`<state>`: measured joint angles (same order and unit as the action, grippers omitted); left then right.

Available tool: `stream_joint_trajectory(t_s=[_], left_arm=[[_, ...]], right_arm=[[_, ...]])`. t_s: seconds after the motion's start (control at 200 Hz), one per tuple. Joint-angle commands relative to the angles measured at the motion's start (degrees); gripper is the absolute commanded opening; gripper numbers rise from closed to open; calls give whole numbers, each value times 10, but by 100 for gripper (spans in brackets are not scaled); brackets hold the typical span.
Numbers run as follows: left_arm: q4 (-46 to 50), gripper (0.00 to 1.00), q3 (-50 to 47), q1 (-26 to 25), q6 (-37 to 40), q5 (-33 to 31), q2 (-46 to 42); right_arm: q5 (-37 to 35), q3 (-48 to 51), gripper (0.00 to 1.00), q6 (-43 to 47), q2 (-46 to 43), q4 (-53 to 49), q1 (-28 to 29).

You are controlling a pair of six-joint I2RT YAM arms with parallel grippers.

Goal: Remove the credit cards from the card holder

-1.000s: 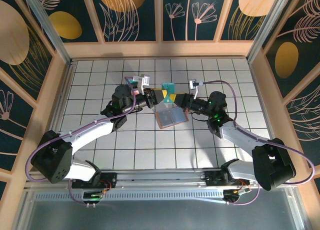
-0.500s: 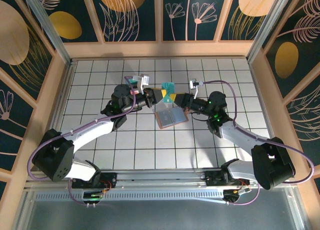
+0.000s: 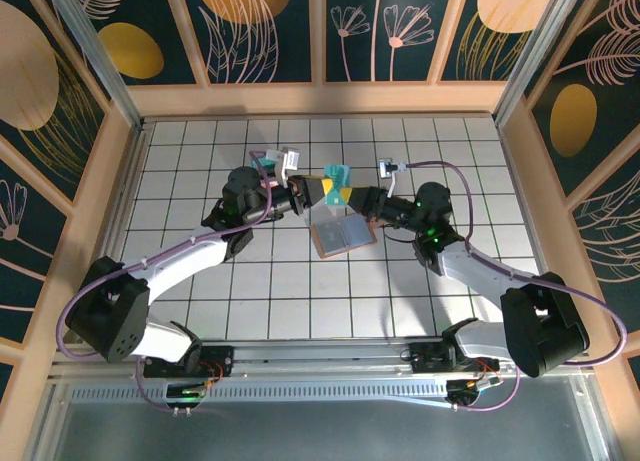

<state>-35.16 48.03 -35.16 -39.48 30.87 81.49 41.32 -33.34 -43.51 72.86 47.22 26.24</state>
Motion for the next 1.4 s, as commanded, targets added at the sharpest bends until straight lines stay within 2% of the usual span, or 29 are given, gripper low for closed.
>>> stream_joint_trajectory(t_s=[0.0, 0.125, 0.22, 0.53, 0.576, 0.756, 1.086, 1.391], left_arm=[[35, 0, 29, -12, 55, 31, 0], [106, 0, 42, -11, 120, -12, -25], [180, 0, 62, -12, 182, -61, -41], [382, 0, 142, -1, 391, -209, -54], [400, 0, 153, 7, 412, -221, -47], [440, 0, 185, 50, 498, -230, -14], [513, 0, 281, 118, 620, -224, 78], [592, 0, 358, 137, 788, -240, 150]], right_arm=[[-3, -23, 21, 30, -9, -34, 10], [-52, -29, 39, 66, -35, -104, 9], [-107, -25, 58, 89, -65, -157, 9], [-249, -20, 84, 146, -165, -296, 7], [-271, -23, 99, 149, -173, -316, 7], [-342, -48, 99, 156, -175, -399, 6], [-436, -65, 99, 150, -171, -459, 6], [-494, -68, 99, 126, -168, -485, 6]])
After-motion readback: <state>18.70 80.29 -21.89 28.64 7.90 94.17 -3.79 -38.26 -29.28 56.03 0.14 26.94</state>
